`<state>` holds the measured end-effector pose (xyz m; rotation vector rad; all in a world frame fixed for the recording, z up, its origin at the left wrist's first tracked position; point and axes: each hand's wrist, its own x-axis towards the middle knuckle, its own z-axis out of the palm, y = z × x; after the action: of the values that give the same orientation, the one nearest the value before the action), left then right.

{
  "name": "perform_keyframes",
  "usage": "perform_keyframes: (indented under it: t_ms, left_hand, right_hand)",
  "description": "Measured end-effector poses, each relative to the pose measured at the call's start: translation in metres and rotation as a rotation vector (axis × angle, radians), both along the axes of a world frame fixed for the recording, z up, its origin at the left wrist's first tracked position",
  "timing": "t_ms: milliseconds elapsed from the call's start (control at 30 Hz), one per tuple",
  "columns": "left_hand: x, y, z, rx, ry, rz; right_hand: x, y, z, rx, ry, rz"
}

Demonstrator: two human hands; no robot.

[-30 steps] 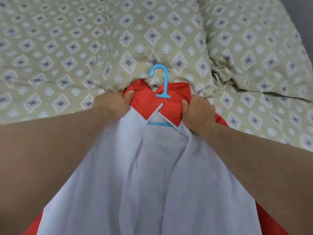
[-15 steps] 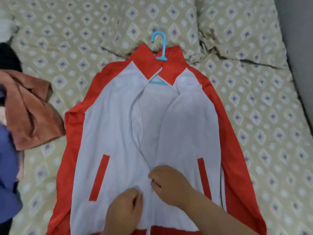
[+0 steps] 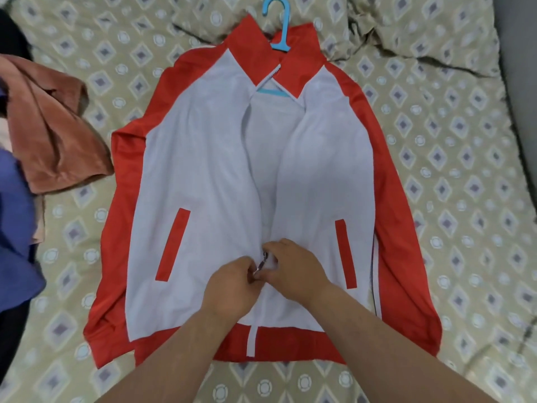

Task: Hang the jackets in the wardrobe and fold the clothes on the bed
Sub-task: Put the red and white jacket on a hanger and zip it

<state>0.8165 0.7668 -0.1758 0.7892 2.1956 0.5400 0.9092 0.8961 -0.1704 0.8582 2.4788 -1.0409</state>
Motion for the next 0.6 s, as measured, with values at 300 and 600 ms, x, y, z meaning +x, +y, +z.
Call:
perform_keyframes:
  t_ms: [300,600]
  left_hand:
    - [-0.022,-0.016,-0.004,0.093,-0.205,-0.036]
    - [-0.019,0.003,-0.010,-0.039,-0.176,0.114]
  right_hand:
    - [-0.012,-0.001,0.000,0.092,0.015,-0.053]
    - [-0.022,0.024,-0.003,0.252,0.119,0.426]
